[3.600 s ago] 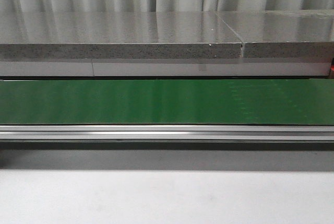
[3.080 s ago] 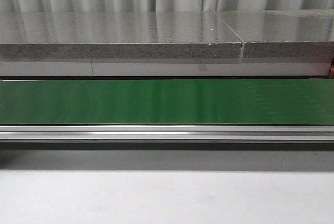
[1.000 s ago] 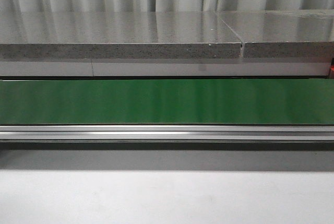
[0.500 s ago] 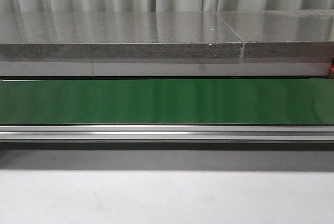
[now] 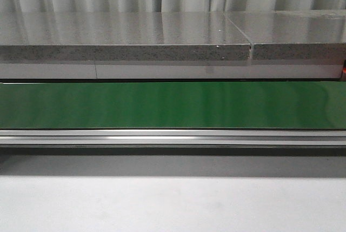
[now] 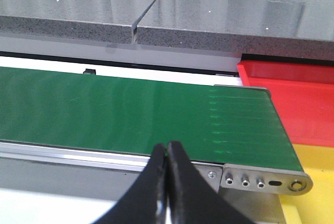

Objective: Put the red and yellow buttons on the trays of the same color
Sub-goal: 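Move the left gripper down over a red push-button and grasp it, then carry the red button onto the green belt and open the left gripper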

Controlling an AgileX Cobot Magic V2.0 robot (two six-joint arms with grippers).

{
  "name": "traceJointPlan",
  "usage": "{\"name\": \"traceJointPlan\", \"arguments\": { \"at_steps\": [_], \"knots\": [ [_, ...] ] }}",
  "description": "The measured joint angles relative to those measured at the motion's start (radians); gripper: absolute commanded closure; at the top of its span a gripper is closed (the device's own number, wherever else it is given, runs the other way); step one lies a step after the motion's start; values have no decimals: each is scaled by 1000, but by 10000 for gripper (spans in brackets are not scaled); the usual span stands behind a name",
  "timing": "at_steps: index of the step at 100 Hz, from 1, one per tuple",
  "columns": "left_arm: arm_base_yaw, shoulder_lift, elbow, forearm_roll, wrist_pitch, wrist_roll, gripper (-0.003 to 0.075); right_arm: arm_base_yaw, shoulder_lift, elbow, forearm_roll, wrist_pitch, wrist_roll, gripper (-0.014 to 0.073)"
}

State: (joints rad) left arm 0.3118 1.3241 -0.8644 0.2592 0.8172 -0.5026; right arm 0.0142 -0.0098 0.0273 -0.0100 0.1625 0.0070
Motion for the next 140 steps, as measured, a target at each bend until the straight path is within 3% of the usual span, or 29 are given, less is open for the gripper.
{"name": "traceJointPlan", "arguments": {
  "at_steps": [57,74,95,125,140],
  "knots": [
    [6,211,-14,-1,-126,2,52,0,0,0,0,0,0,662],
    [31,239,-17,-1,-139,2,107,0,0,0,0,0,0,662],
    [45,239,-17,-1,-141,2,274,0,0,0,0,0,0,662],
    [45,239,-17,-2,-146,2,732,0,0,0,0,0,0,662],
    [45,219,-17,-36,-131,37,739,0,0,0,0,0,0,662]
  ]
}}
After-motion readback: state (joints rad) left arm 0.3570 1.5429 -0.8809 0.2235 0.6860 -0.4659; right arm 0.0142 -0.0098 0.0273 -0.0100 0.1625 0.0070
